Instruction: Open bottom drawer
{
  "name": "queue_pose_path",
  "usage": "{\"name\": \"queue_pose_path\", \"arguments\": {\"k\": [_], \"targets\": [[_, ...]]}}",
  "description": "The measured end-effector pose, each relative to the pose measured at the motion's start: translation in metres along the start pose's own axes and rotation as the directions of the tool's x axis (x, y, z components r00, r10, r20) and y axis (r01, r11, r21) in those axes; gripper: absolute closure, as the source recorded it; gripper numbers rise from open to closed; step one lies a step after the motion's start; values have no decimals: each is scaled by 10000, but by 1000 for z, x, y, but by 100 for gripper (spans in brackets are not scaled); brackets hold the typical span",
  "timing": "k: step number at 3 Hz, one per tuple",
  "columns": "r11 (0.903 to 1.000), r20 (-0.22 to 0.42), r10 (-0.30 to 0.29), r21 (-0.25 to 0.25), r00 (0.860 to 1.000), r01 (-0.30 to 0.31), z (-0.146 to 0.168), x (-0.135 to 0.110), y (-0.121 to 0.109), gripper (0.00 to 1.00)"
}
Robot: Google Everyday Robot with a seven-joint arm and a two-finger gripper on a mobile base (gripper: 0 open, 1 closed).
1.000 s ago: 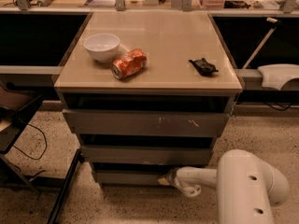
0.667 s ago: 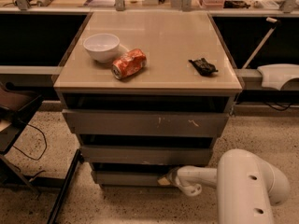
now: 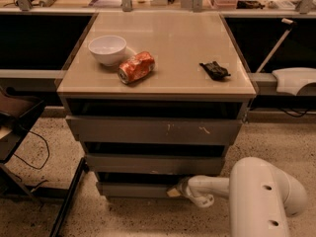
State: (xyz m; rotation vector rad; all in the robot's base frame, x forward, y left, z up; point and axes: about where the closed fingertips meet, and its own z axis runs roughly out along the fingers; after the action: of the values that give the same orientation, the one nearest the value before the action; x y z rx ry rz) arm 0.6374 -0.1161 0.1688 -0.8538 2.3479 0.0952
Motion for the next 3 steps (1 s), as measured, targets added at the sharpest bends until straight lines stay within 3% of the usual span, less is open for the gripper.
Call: {"name": "queue_pose_path", "arguments": {"k": [3], "targets": [[9998, 53, -33, 194, 10000, 31, -11, 11, 8, 100]]}}
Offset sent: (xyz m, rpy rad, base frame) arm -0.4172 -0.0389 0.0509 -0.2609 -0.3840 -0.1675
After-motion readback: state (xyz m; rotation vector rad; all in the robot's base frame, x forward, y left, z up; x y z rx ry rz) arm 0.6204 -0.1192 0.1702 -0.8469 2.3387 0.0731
